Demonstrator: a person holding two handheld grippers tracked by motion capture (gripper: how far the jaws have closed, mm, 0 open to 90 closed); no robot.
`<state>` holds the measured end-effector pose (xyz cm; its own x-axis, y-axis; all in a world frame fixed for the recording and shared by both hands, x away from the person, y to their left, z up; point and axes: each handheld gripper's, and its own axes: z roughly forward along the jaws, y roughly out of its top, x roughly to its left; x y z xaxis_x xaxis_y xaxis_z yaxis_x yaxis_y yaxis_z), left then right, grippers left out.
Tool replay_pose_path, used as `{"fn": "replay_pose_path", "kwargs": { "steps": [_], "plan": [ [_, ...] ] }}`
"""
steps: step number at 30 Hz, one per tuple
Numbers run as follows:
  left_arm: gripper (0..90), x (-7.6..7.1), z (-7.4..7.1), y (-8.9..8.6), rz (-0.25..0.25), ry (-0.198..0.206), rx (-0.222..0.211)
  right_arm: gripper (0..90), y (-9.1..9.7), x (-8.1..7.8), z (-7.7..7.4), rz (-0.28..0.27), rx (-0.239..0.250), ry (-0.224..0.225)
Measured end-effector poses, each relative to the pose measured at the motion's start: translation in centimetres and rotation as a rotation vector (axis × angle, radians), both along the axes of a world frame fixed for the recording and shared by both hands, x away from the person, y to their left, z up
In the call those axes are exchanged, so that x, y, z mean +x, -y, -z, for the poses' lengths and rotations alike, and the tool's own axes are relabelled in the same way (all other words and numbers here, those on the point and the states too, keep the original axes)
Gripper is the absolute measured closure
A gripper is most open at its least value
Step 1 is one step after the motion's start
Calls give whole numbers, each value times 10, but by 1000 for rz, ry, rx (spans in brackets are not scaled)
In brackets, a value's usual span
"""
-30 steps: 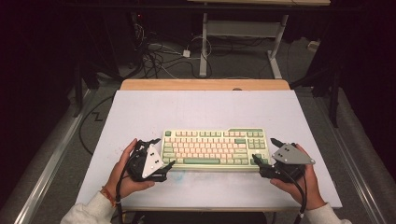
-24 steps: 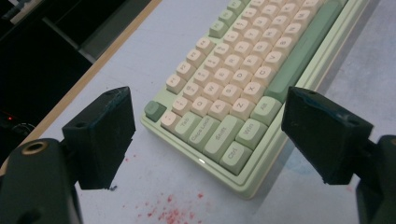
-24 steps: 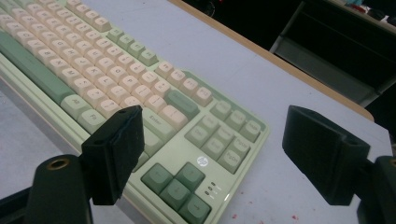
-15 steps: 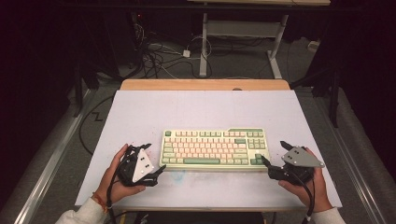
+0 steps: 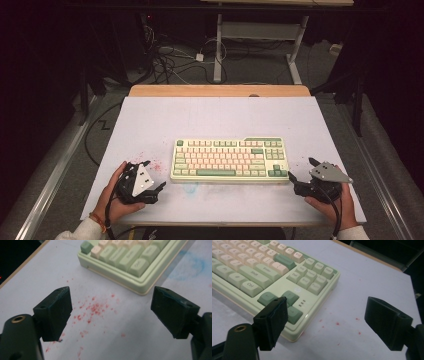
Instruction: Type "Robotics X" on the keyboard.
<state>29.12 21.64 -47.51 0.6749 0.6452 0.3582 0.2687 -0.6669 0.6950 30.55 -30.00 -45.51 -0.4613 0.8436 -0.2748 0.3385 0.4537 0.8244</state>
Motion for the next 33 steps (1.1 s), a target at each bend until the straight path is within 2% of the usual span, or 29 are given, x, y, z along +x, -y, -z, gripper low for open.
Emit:
{"fn": "replay_pose_path", "kwargs": {
  "steps": [3,7,10,13,20,31,33],
  "plan": [
    [160,-3,1,0,3,-8,-3,174,-3,-1,1,-15,-18,0],
    [160,-3,1,2,18,-12,8,177,-4,-1,-2,-12,5,5],
    [160,-3,0,1,18,-9,-23,174,-5,-3,-2,-15,1,8],
    [160,-5,1,0,15,-11,-14,171,-6,-5,-5,-17,-12,27],
    [160,-6,-2,-3,10,1,-39,170,-10,-7,-6,-21,-12,29],
    [160,-5,-2,-1,8,-4,-27,170,-13,-7,-5,-31,-15,23],
    [160,-4,-2,-1,4,-6,-28,170,-14,-7,-4,-37,-29,25]
  ]
}}
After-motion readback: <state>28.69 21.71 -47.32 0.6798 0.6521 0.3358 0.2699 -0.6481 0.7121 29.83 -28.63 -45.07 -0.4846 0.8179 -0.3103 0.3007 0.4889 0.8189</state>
